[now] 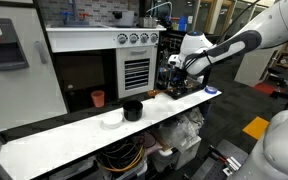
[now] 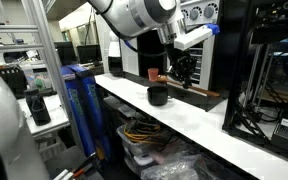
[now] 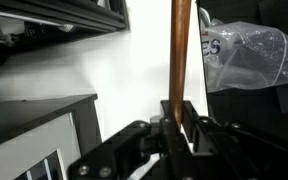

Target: Put the cup on the cabinet then use the wooden spoon to mix in the black mug

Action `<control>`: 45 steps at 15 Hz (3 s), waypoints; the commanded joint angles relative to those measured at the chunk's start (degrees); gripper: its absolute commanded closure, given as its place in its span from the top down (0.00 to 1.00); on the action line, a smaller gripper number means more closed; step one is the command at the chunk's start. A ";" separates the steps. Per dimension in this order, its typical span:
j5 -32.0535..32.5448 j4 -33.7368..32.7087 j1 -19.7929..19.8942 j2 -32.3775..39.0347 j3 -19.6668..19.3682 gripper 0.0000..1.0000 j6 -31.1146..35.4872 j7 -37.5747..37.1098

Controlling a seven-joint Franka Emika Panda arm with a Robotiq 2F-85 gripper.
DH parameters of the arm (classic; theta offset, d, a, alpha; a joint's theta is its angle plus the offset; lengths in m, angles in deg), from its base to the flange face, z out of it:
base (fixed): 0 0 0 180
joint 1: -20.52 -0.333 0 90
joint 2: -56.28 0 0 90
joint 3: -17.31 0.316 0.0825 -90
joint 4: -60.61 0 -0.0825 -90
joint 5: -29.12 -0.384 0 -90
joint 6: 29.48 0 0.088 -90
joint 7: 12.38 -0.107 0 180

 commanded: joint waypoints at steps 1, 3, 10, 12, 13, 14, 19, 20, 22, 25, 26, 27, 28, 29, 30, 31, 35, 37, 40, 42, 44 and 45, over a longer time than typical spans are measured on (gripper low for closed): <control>-6.23 0.48 1.31 0.35 -0.84 0.04 2.41 6.17; -8.21 0.40 1.66 0.81 -1.03 0.04 2.38 7.85; -10.84 -1.23 3.12 5.00 -0.63 0.04 2.01 8.19; -10.91 -1.88 3.40 6.63 -0.36 0.04 1.94 8.00; -10.83 -2.12 3.56 7.37 -0.22 0.04 2.05 7.88; -10.87 -2.51 3.68 8.18 -0.11 0.04 2.06 7.84; -12.42 -4.78 4.04 12.68 0.45 0.04 2.19 8.35; -12.71 -5.18 4.14 13.65 0.72 0.04 2.26 8.19; -13.30 -5.85 4.35 15.26 1.36 0.04 2.32 8.14; -13.71 -6.52 4.61 17.28 2.54 0.04 2.49 8.00; -13.57 -6.68 4.70 17.89 2.97 0.04 2.70 7.78; -13.61 -6.83 4.83 18.42 3.40 0.04 2.80 7.82; -13.57 -6.96 4.94 18.88 3.80 0.04 2.91 7.78; -13.68 -6.99 5.05 19.36 4.16 0.04 3.16 7.92; -13.77 -6.98 5.15 19.91 4.55 0.04 3.62 7.94; -14.00 -6.98 5.30 20.32 4.88 0.04 4.10 8.10; -14.30 -6.75 5.89 22.25 6.05 0.04 6.18 8.19; -14.96 -6.77 6.41 23.42 6.62 0.04 7.13 8.49; -16.16 -7.02 7.31 25.22 7.61 0.04 8.19 8.91; -16.66 -7.22 7.88 26.19 8.26 0.04 8.54 9.16; -17.01 -7.34 8.42 26.97 8.85 0.04 8.80 9.36; -17.03 -7.46 8.67 27.35 9.11 0.04 8.96 9.43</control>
